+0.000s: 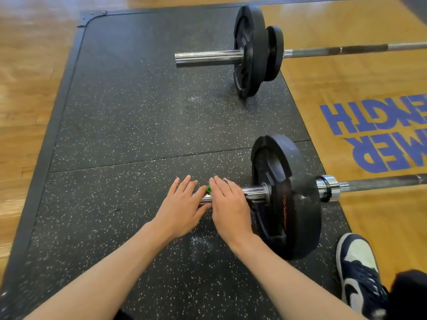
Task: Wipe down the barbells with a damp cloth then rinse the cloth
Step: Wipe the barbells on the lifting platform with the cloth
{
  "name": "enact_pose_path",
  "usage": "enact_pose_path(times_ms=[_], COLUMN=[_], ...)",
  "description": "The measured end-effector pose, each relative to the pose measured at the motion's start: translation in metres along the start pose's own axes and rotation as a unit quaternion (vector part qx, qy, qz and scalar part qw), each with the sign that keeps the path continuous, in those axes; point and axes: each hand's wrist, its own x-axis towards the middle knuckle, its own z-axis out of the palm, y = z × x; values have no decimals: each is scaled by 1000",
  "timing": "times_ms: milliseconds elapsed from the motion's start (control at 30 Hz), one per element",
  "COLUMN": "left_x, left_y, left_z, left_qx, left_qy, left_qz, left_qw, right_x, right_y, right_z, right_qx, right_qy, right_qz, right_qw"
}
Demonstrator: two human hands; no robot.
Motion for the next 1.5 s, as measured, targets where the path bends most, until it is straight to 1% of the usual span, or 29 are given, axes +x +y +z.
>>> enact_pose_path(times_ms=[67, 100, 167, 233, 300, 367, 400, 467, 533, 600, 667, 700, 767, 833, 867, 933, 967, 1000, 1067, 1133, 1167, 1233, 1300, 1367, 1433, 1467, 1500], left_x=[-2, -2, -2, -3, -4, -5, -5, -5, -4, -4, -4, -4, -5, -5, -5, -4, -4, -4, -5, -7, -8, -10, -11, -12, -12, -11, -10], left_y=[2, 3, 3, 1, 0, 0, 1, 0, -1, -1, 0, 0, 0, 0, 1, 0, 0, 0, 0, 2, 3, 5, 5, 6, 7, 6, 5], left_z=[-1, -1, -1, -1, -3, -5, -5, -4, -1, 0, 0, -1, -3, -6, -7, -8, -8, -9, -8, -7, -7, -9, -10, -10, -11, -11, -11], left_qx=[-5, -10, -18, -22, -34, -45, -46, -44, -44, -49, -57, -65, -77, -85, -86, -90, -94, -97, -97, -87, -79, -69, -63, -56, -58, -62, -68], left_qy=[-6, -7, -6, -4, -5, -7, -10, -7, 6, 7, 7, 5, 6, 7, 5, -4, -13, -22, -30, -31, -33, -37, -38, -36, -39, -39, -37], left_qz=[4, 3, 1, 5, 6, 3, 3, 8, 13, 18, 17, 15, 11, 9, 10, 11, 8, 5, 5, 6, 6, 5, 5, 5, 2, 0, 0], left_qw=[1000, 1000, 1000, 1000, 999, 999, 999, 999, 999, 999, 998, 998, 997, 996, 996, 996, 995, 995, 995, 996, 996, 997, 997, 998, 998, 997, 997], right_x=[-17, -20, -16, 1, 24, 37, 35, 14, -9, -19, -11, -2, 24, 54, 66, 74, 71, 62, 35, 10, 1, -5, 3, 20, 34, 35, 32], right_y=[16, 27, 42, 40, 24, 7, 1, -3, 10, 28, 38, 37, 27, 13, 5, -16, -24, -29, -24, 1, 15, 37, 41, 31, 11, 1, -10], right_z=[-5, -9, -16, -19, -20, -18, -14, -7, -5, -14, -25, -32, -40, -43, -41, -32, -26, -19, -12, -8, -9, -18, -27, -29, -28, -23, -14], right_qx=[-4, -18, -50, -69, -78, -80, -71, -28, -28, -52, -67, -79, -88, -80, -70, -48, -49, -59, -60, -35, -28, -43, -73, -97, -101, -97, -80], right_qy=[16, 24, 23, 8, -34, -73, -76, -56, -19, 12, 16, 0, -69, -184, -225, -263, -260, -239, -148, -70, -42, -20, -42, -70, -95, -96, -78], right_qz=[-19, -3, 66, 122, 148, 111, 77, 18, -11, 17, 81, 105, 147, 205, 213, 190, 159, 118, 22, -40, -35, 32, 107, 160, 166, 142, 104], right_qw=[1000, 1000, 996, 990, 985, 988, 992, 998, 999, 998, 994, 991, 983, 958, 948, 945, 951, 962, 987, 996, 998, 998, 991, 980, 976, 980, 988])
